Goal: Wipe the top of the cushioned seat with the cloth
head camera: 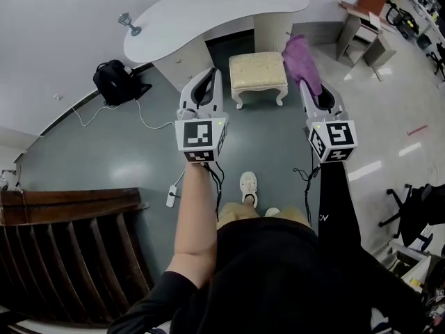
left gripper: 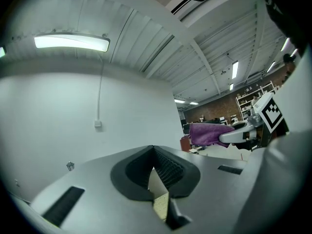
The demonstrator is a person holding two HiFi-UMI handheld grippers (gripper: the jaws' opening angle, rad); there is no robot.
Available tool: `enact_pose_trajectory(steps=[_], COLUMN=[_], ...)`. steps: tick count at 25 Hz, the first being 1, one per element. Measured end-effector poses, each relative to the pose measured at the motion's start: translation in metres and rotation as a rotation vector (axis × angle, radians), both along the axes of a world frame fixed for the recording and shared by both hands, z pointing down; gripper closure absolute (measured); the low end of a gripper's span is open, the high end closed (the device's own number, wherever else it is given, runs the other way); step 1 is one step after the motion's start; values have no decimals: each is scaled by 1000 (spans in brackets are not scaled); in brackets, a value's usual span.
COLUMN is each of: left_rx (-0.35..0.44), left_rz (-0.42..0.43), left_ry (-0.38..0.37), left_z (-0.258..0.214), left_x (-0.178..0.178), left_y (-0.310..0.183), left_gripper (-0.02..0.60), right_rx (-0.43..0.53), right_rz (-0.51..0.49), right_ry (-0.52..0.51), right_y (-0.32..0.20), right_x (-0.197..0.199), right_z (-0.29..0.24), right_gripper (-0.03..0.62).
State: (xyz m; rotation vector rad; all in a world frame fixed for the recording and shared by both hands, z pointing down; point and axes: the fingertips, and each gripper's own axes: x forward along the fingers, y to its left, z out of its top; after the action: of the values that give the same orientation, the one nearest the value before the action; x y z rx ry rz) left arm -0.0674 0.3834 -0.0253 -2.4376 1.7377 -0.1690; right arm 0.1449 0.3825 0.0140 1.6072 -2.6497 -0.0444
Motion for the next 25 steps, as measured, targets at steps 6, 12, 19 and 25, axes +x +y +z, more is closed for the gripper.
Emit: enact_pose_trajectory(steps=[6,12,19,25], left_rx=[-2,-6,-22,-33], left_rz=[25,34,43,49], left_ry=[-4,14,13,15], left_z=[-2,2,10,16], left_x=[-24,-44,-58,-62], left_y=[-40,-69,-95,-129], left_gripper=[578,578,578,578], right_rx=[-4,-13,-32,-32], right_rz=[12,30,37,44], right_ry=[2,6,6,-10], right_y=[-35,-61,-86,-119], right_x=[-26,-46,-61,-64], right_z=[-2,2,11,12], right_gripper=[516,516,516,516])
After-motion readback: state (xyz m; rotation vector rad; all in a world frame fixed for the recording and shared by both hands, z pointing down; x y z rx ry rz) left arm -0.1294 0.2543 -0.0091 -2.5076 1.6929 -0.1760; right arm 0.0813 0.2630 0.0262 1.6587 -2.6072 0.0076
